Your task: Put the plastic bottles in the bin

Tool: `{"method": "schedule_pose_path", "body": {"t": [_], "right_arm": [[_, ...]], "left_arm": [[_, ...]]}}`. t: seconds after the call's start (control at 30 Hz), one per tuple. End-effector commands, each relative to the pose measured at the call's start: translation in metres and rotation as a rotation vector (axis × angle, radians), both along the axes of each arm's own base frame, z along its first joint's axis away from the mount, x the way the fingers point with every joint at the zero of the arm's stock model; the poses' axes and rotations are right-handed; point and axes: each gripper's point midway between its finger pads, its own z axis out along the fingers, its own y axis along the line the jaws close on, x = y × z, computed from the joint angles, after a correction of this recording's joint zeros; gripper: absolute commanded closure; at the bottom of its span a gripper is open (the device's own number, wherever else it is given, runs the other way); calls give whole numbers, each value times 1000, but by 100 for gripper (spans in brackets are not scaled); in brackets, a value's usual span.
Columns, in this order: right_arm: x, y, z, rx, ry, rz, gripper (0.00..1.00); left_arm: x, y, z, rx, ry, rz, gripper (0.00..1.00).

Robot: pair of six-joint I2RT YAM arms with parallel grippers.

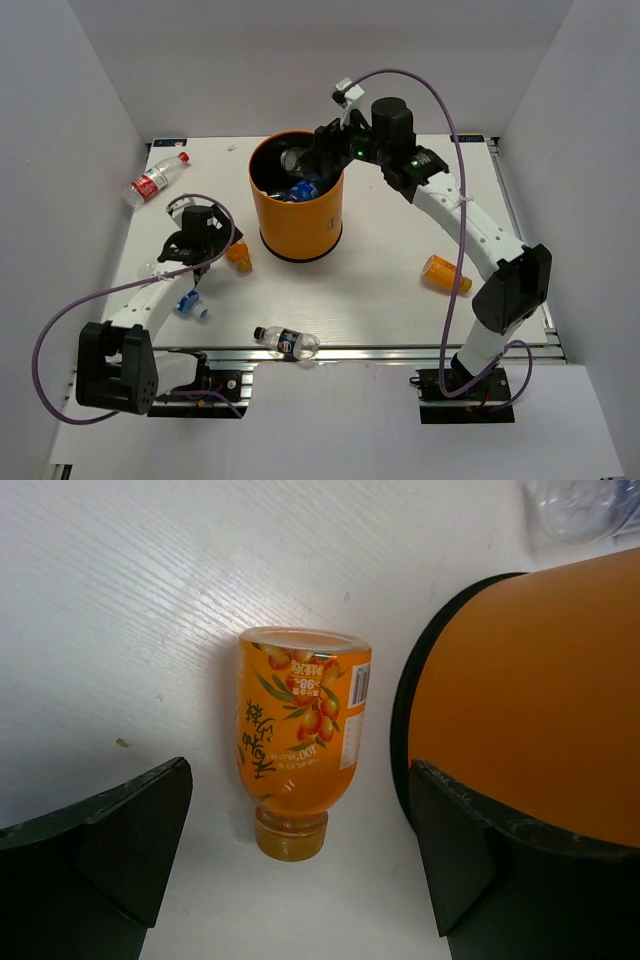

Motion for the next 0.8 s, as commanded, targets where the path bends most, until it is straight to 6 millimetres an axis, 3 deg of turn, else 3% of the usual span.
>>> {"method": "schedule_pose_path", "body": {"t": [0.0,0.07,0.1,0.13,0.17,0.2,0.27,0.3,0.33,0.37,0.43,0.47,0.5,0.53,0.6,0.67,0.77], "right_arm": [[-9,-23,66,75,-151,-55,11],[-7,-46,73,99,-148,-127,11],[-4,-55,54,86,-106,-150,11],[-2,-78,64,128,-110,-198,11],[-2,-88,59,140,-97,-208,11],[-1,-113,41,137,-64,-258,11],[-2,-135,30,178,-45,-312,11],[-6,-156,5,171,-5,-361,11],[-11,-159,22,205,-36,-374,11],[-10,-175,-13,192,37,-429,11],[-18,-200,-43,187,88,-511,11],[-20,-207,-47,195,93,-537,11],[-22,-219,-45,237,112,-588,11],[-24,-228,-62,240,147,-638,11],[-29,-237,-60,288,132,-670,11],[-33,-240,-68,278,133,-680,11],[-37,-250,-81,241,168,-732,11]], "left_arm": [[7,-8,-7,-30,12,-21,2],[11,-10,-12,-35,18,-25,2],[12,-11,-20,-35,42,-26,2],[13,-11,-24,-34,51,-26,2],[17,-12,-24,-36,48,-23,2],[18,-12,-31,-36,64,-21,2],[24,-14,-35,-42,62,-25,2],[25,-17,-42,-48,85,-36,4],[27,-18,-44,-46,93,-40,6],[27,-17,-47,-41,108,-41,9],[31,-13,-50,-23,121,-22,20],[31,-12,-50,-17,123,-17,26],[35,-11,-46,-15,113,-9,31],[37,-10,-43,-11,108,-4,41],[38,-7,-36,4,110,4,51],[43,-2,-13,29,72,24,59],[46,13,23,73,7,94,61]]}}
